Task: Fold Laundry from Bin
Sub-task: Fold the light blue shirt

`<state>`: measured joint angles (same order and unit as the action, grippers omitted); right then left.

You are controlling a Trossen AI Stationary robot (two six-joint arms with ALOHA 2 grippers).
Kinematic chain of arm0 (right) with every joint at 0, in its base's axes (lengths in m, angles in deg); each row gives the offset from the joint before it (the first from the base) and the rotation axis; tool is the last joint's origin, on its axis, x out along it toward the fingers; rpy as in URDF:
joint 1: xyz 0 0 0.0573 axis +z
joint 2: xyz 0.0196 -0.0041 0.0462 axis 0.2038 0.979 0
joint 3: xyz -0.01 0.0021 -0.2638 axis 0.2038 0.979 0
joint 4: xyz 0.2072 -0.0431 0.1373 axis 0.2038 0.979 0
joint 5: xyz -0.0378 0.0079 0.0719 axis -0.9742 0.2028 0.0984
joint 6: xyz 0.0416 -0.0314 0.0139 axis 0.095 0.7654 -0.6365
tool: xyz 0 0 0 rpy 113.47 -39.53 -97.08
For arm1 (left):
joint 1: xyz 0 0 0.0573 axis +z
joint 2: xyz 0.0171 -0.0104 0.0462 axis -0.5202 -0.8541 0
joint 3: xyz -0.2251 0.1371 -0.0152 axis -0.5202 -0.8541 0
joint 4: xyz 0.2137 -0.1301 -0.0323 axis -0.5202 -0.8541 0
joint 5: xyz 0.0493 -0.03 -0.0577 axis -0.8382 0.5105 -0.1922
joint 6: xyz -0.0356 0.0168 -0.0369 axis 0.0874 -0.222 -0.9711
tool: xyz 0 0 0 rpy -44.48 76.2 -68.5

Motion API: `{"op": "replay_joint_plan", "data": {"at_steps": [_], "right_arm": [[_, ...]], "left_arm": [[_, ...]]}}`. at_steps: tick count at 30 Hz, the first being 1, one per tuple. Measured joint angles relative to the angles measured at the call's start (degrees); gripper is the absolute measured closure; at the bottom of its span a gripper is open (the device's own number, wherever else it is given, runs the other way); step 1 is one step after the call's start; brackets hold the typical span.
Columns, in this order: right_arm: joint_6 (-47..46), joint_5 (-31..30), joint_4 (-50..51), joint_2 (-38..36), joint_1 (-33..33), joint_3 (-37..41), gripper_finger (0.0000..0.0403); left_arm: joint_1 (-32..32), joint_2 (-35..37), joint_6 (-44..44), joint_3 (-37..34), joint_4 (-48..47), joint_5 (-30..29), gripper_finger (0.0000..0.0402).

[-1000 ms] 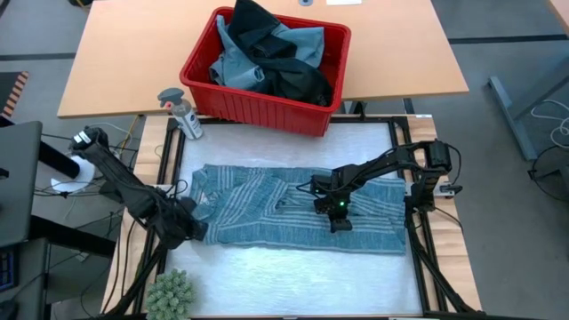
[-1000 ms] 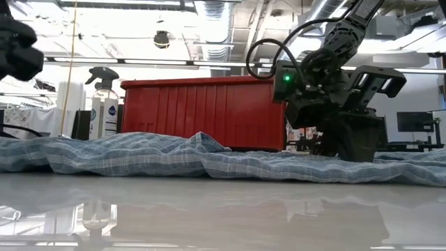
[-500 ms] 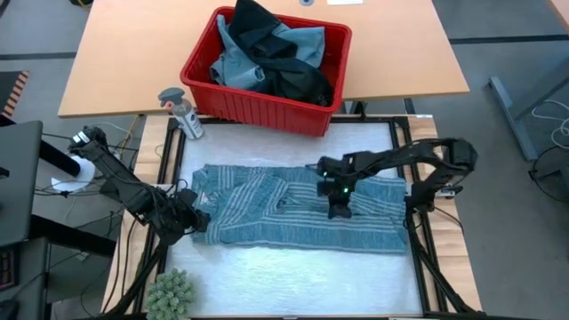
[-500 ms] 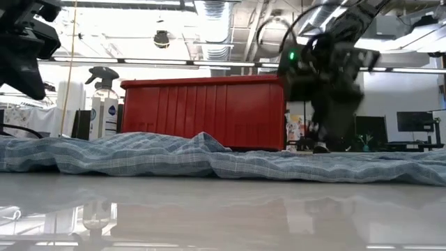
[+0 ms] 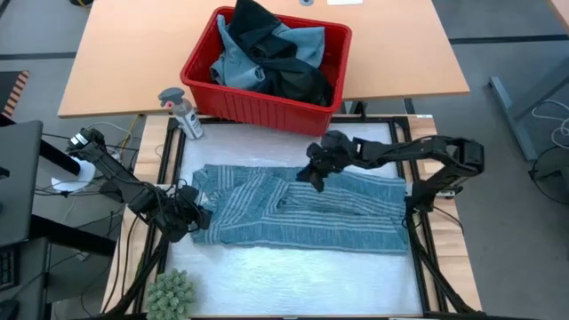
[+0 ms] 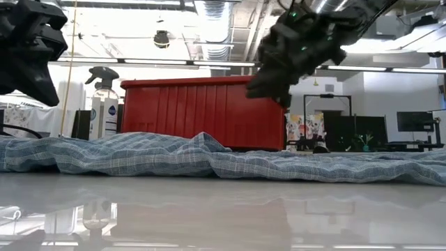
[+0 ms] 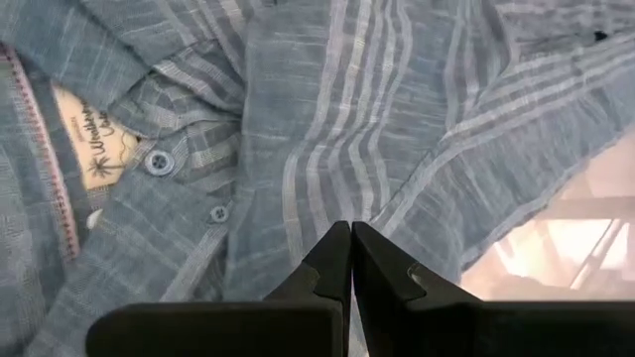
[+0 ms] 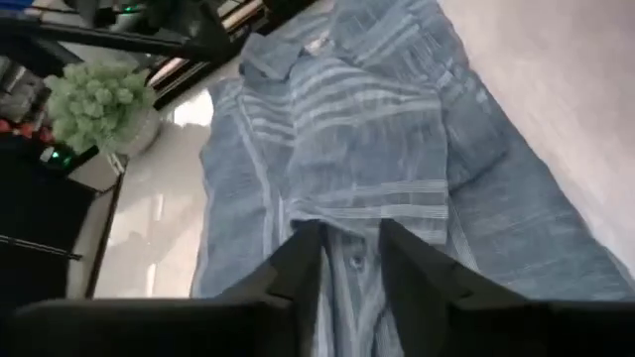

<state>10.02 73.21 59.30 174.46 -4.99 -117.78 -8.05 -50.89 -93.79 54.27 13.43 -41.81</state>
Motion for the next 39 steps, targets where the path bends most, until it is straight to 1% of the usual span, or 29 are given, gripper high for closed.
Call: {"op": "replay_joint_plan", "data": {"at_steps": [5, 8, 11, 16, 20, 22, 25, 27, 29, 33, 34, 39], "right_arm": [[-0.32, 1.03, -1.27, 8.43, 0.45, -6.68, 0.0201], [1.79, 1.05, 0.61, 13.92, 1.08, -11.33, 0.0178], [4.67, 0.84, 4.64, 18.4, 1.29, -16.05, 0.0171], [9.89, -0.51, 14.1, 25.26, 1.25, -23.53, 0.0173], [11.85, -0.65, 19.93, 29.02, 1.22, -28.08, 0.0177], [12.08, -0.59, 22.74, 30.41, 1.31, -29.16, 0.0182], [13.45, -0.73, 24.63, 31.01, 1.64, -30.04, 0.0203], [14.63, -1.89, 24.75, 30.78, 1.73, -30.56, 0.023], [14.95, -4.12, 26.55, 30.26, 1.74, -30.88, 0.0269], [15.88, -6.27, 28.16, 30.15, 1.73, -31.26, 0.0374], [16.12, -6.29, 28.64, 30.15, 1.7, -31.25, 0.0385], [16.14, -6.19, 29.68, 29.44, 1.89, -31.21, 0.0385]], "left_arm": [[0.01, 0.0, 0.82, 0.0, 0.04, -0.71, 0.0401], [0.01, 0.0, 0.79, 0.0, 0.09, -0.8, 0.0401], [0.01, 0.0, 0.8, 0.0, 0.1, -0.8, 0.0401], [0.01, 0.0, 0.74, -0.02, 0.11, -1.84, 0.0401], [0.01, -0.02, 0.7, -0.02, 0.16, -2.87, 0.0401], [0.01, 0.0, 0.65, -0.02, 0.19, -3.08, 0.0401], [0.01, -0.02, 0.63, -0.02, 0.15, -3.23, 0.0401], [0.06, -0.04, 0.61, -0.04, 0.1, -3.85, 0.0401], [0.07, -0.01, 0.57, -0.04, 0.07, -4.9, 0.0401], [0.12, -0.02, 0.58, -0.04, 0.06, -6.89, 0.0401], [0.12, -0.04, 0.58, -0.04, 0.06, -7.04, 0.0401], [0.12, -0.04, 0.07, -0.04, 0.15, -7.32, 0.0401]]}}
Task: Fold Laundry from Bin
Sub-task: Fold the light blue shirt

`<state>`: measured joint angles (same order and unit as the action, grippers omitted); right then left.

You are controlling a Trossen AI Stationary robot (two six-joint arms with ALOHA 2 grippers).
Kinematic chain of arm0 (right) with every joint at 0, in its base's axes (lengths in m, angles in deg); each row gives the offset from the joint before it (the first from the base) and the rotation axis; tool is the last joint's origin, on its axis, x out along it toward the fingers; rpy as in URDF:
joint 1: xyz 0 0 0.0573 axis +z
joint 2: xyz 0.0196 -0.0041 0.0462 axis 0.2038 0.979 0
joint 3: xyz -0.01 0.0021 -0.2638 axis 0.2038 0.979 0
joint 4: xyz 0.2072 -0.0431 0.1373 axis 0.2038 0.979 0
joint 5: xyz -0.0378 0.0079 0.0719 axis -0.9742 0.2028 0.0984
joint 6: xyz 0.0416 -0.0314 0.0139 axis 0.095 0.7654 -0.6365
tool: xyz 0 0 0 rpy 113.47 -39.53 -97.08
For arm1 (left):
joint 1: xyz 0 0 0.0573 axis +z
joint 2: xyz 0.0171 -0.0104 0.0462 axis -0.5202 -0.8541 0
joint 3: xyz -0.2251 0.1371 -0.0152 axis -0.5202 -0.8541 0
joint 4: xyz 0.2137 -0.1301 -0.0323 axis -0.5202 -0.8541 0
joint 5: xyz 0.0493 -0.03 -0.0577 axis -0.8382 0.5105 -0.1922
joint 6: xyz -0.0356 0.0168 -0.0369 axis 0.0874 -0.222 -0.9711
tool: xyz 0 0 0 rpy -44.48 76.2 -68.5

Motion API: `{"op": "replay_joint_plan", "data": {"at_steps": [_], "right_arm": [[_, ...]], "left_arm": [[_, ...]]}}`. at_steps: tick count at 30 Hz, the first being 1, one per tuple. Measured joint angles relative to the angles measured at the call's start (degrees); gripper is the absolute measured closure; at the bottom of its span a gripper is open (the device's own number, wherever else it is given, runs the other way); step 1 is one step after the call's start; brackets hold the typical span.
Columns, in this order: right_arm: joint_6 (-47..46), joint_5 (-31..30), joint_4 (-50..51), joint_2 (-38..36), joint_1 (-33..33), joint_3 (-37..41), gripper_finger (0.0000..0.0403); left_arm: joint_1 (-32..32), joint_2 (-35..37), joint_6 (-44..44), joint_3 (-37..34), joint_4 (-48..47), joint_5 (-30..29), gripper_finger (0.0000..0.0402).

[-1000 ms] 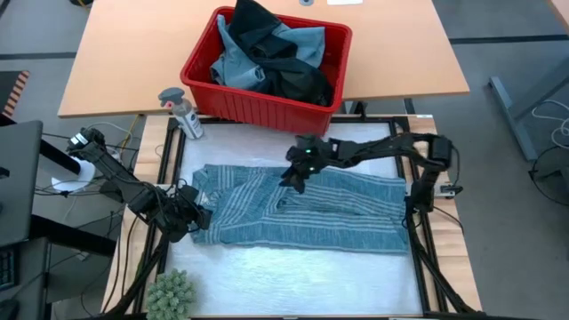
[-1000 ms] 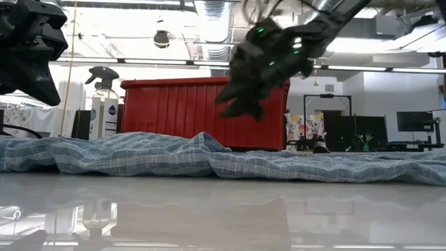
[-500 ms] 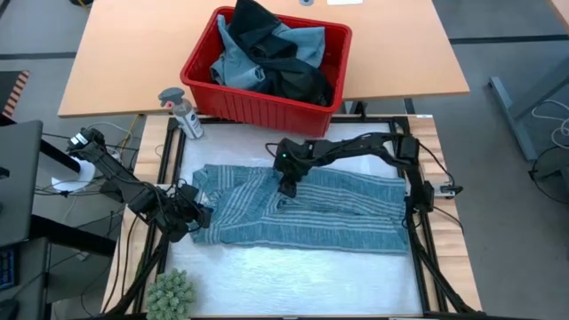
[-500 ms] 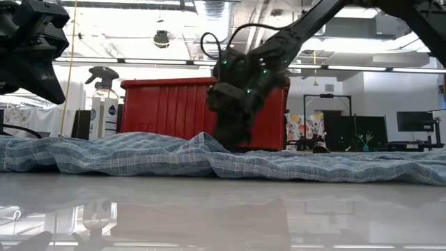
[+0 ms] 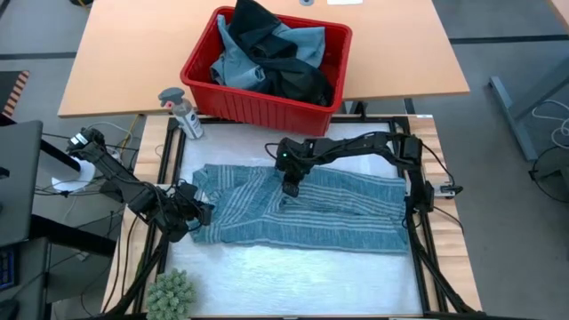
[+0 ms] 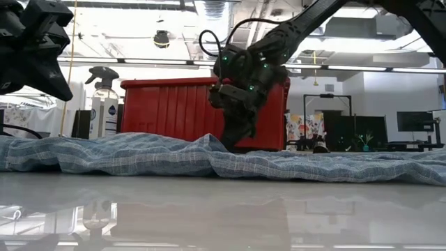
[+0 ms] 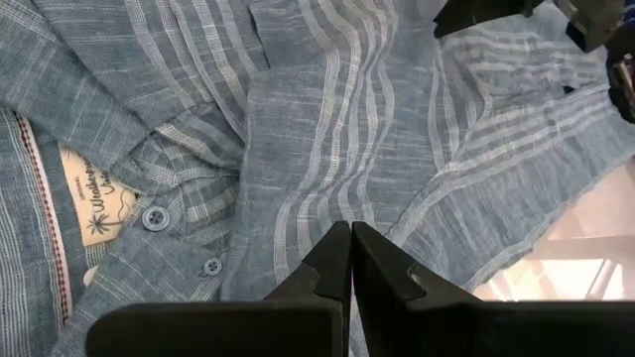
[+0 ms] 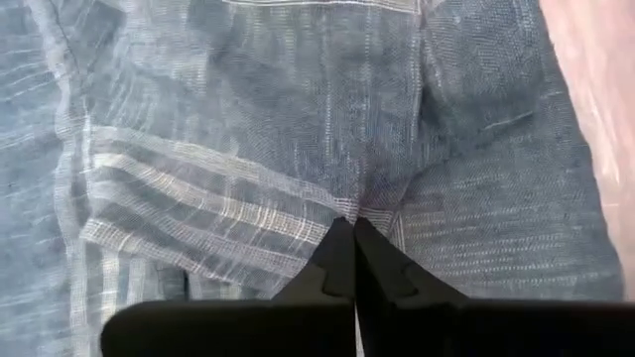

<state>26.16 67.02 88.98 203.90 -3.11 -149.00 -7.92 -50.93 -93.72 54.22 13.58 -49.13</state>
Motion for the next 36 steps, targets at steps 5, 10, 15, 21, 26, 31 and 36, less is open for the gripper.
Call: {"op": "replay_joint_plan", "data": {"at_steps": [5, 10, 15, 21, 26, 31, 36], "right_arm": [[0.18, 0.93, -0.05, -2.11, 1.08, -1.07, 0.0387], [3.71, 2.44, -0.15, -3.16, 3.51, -4.45, 0.0387], [9.43, 9.82, -0.57, -3.17, 7.3, -6.86, 0.0387], [11.68, 11.83, -0.96, -2.72, 11.05, -7.16, 0.0387], [13.52, 11.86, -2.69, -1.67, 13.14, -7.15, 0.0387], [11.65, 11.68, -5.78, 0.46, 15.0, -7.17, 0.0381], [8.58, 10.7, -6.99, 4.16, 16.31, -7.13, 0.0362]], "left_arm": [[0.0, 0.01, -0.14, 0.0, 0.1, -0.11, 0.0401], [0.02, 0.0, 0.19, 0.0, 0.0, -0.56, 0.0401], [0.05, 0.02, 0.73, 0.0, 0.0, -1.27, 0.0401], [0.04, 0.02, 2.82, 0.0, 0.01, -1.86, 0.0401], [0.04, 0.02, 2.66, 0.0, 0.83, -1.89, 0.0401], [0.04, 0.0, 3.83, 0.0, 2.36, -2.5, 0.0401], [0.04, -0.33, 3.68, 0.0, 5.24, -2.97, 0.0401]]}}
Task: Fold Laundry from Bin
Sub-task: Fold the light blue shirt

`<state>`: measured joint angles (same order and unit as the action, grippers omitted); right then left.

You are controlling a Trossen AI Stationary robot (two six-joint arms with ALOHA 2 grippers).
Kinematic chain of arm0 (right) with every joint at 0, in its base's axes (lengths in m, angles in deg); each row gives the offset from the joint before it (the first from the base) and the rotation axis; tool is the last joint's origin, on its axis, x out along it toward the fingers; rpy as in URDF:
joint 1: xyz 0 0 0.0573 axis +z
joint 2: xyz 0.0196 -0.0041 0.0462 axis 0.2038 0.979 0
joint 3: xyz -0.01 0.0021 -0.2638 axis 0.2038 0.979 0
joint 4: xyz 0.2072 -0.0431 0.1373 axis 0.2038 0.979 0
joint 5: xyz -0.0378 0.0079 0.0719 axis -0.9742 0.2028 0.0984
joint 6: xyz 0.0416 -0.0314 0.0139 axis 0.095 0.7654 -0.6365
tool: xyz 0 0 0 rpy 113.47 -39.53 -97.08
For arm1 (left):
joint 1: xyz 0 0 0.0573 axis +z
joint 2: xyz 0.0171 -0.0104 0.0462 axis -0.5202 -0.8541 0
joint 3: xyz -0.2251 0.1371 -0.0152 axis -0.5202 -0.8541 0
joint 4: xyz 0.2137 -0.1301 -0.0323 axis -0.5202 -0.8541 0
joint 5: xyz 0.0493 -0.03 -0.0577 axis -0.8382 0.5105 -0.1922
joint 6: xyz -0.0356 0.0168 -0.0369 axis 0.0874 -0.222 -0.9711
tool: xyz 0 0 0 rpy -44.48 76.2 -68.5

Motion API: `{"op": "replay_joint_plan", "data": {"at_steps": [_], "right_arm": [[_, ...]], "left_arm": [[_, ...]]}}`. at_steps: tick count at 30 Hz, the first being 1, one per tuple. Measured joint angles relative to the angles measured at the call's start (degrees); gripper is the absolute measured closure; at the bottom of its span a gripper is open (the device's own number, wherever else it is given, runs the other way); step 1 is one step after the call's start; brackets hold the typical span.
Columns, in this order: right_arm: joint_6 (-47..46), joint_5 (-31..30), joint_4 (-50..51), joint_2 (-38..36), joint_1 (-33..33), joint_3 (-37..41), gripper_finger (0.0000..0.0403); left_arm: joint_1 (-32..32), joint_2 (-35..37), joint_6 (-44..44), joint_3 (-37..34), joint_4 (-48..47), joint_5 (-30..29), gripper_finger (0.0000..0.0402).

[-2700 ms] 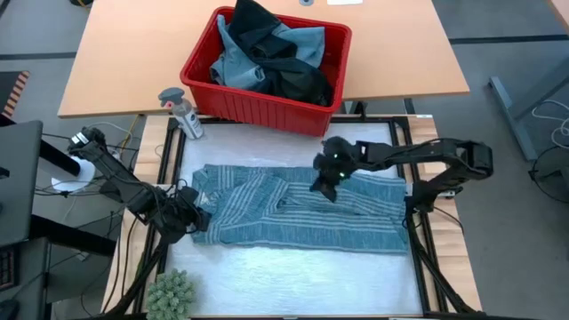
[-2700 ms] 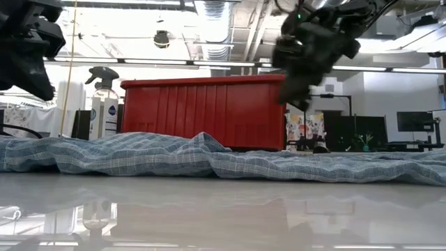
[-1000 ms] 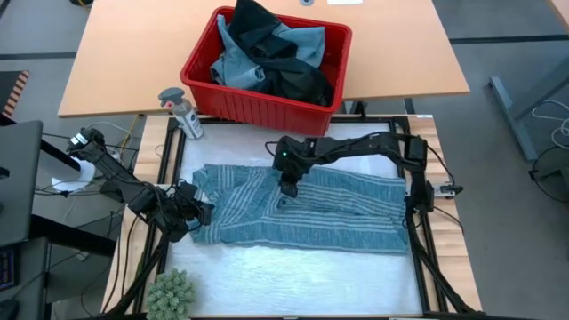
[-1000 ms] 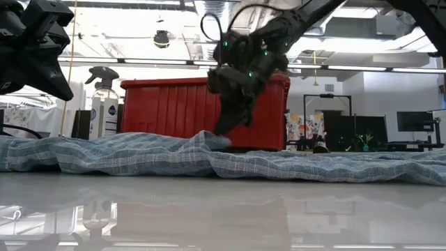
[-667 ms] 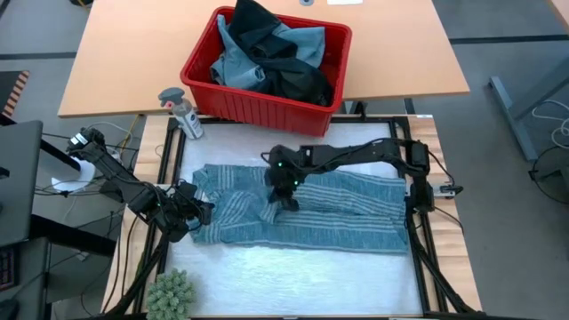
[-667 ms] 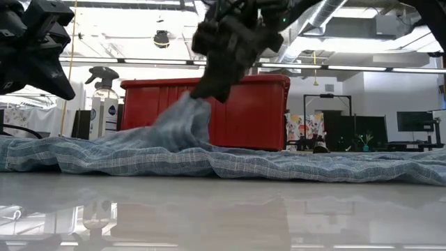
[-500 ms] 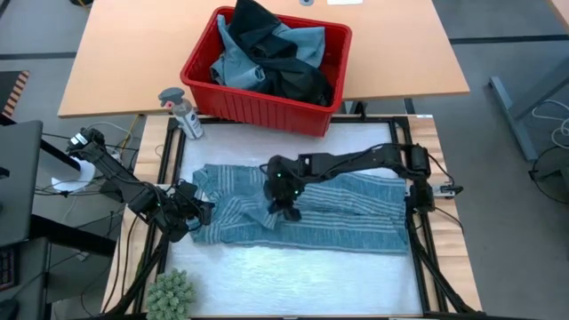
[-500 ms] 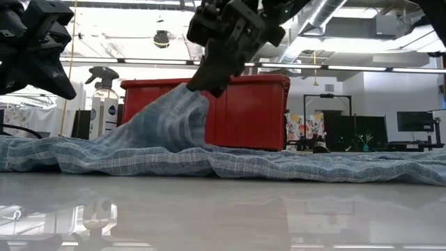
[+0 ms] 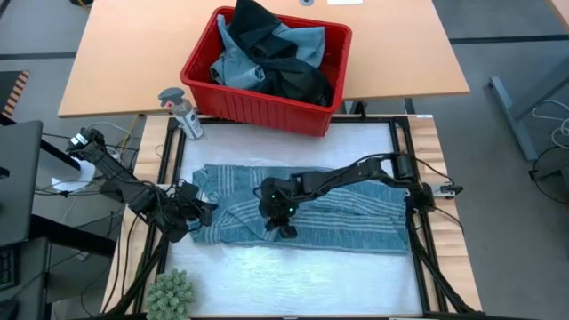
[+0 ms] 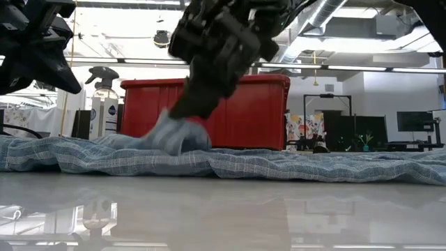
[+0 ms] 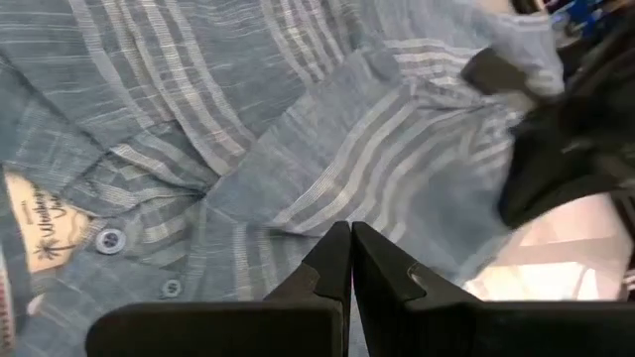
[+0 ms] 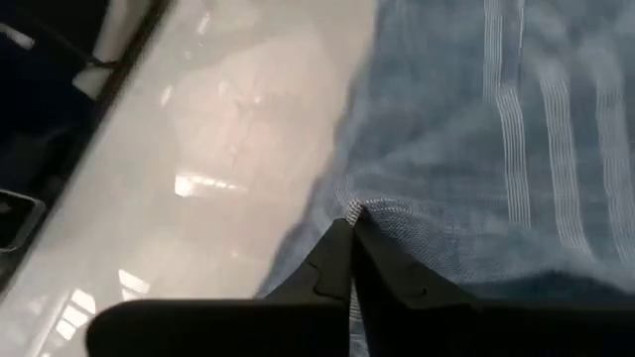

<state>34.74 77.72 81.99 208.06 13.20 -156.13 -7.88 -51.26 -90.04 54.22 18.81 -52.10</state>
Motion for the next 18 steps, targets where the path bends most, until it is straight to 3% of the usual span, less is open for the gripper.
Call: {"op": "replay_joint_plan", "data": {"at_steps": [4, 12, 18], "right_arm": [[-5.54, -0.47, 1.8, 0.78, -0.75, 0.02, 0.0326], [-12.97, 4.97, 9.04, 0.43, -4.17, -1.72, 0.0221], [-14.03, -4.32, 10.03, 0.32, -7.17, -3.95, 0.0201]], "left_arm": [[0.0, -0.2, 1.36, 0.0, 2.09, 0.03, 0.0402], [-0.02, -0.91, 4.5, 0.0, 3.4, 0.56, 0.0401], [0.0, -0.92, 5.61, 0.0, 3.35, -0.02, 0.0401]]}}
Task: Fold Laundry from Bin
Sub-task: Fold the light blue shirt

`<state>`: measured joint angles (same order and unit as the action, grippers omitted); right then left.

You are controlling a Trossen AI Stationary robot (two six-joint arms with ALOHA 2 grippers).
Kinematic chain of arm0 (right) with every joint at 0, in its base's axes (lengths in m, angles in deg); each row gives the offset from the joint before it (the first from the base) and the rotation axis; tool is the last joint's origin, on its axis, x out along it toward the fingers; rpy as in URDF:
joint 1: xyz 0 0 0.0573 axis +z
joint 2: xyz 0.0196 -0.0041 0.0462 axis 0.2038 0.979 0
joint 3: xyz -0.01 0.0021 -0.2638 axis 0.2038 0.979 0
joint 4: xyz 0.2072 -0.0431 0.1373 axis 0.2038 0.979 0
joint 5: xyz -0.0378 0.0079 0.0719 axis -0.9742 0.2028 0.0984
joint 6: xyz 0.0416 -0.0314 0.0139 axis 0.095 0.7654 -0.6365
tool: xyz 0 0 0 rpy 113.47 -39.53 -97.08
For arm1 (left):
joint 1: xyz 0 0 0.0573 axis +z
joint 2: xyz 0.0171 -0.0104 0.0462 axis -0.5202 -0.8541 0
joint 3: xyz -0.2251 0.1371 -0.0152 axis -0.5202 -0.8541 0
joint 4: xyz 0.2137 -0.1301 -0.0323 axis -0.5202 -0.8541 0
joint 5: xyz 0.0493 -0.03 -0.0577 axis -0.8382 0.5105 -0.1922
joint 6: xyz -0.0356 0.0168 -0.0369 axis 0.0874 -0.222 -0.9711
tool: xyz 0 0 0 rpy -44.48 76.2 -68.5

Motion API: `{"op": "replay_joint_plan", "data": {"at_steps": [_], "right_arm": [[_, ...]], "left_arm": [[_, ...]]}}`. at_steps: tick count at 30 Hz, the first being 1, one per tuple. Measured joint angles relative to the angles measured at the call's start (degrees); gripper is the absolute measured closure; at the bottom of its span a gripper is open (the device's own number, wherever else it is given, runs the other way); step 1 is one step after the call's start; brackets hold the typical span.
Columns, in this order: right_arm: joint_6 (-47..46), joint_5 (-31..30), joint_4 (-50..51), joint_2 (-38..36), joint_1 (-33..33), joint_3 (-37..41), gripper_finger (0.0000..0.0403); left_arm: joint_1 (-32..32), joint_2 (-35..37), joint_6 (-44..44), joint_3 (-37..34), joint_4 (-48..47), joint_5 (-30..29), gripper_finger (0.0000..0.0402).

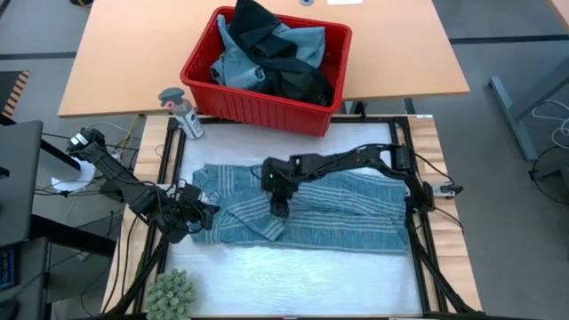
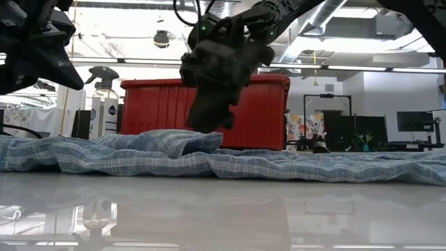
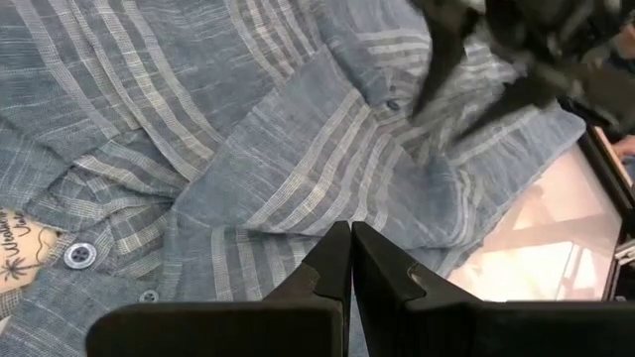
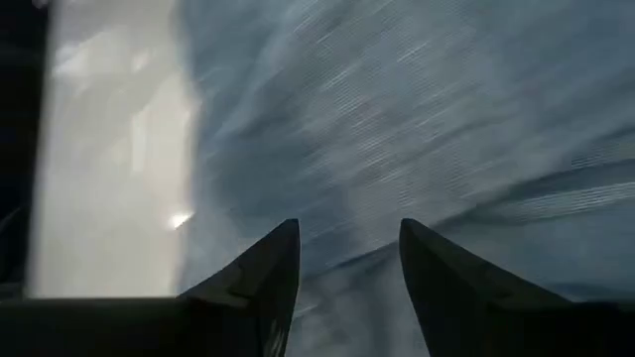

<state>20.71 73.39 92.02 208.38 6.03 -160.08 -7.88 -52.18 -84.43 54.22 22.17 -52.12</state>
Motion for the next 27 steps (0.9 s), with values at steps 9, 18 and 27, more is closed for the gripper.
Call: {"op": "replay_joint_plan", "data": {"at_steps": [9, 18, 27], "right_arm": [[20.73, -9.32, -3.23, 0.31, -3.65, -8.38, 0.019], [29.45, -5.27, -3.99, 1.31, -6.96, -7.91, 0.0176], [20.73, -0.31, -7.46, 8.14, -7.38, -10.04, 0.0176]], "left_arm": [[0.0, 0.0, 2.02, 0.0, -0.03, -0.43, 0.0402], [0.0, 0.0, 2.54, 0.0, -0.4, -2.52, 0.0401], [0.07, 0.0, 0.9, 0.0, -0.99, -2.82, 0.0401]]}}
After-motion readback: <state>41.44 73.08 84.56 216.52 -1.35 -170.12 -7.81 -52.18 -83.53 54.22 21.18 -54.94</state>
